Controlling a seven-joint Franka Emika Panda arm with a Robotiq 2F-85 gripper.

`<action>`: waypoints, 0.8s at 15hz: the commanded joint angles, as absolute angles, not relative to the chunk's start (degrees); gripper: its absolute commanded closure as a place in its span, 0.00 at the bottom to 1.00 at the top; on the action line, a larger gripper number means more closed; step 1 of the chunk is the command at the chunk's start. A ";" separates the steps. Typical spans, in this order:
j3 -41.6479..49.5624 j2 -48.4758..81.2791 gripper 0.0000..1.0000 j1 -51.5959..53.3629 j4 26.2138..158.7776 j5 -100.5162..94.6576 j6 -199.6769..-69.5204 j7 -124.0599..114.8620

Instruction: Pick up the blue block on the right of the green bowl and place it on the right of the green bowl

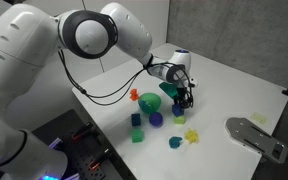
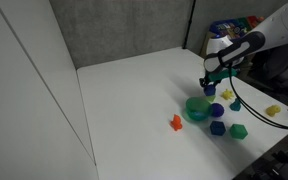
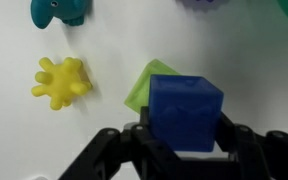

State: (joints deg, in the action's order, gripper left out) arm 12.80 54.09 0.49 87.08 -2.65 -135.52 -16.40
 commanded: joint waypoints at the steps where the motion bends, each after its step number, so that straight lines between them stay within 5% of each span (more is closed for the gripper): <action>1: 12.54 53.61 0.68 1.16 85.85 -3.43 -133.38 -17.93; 12: 7.94 38.87 0.72 6.25 89.22 -3.10 -129.75 -19.27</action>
State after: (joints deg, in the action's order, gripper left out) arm 9.83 42.97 5.18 86.57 -2.59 -131.00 -18.49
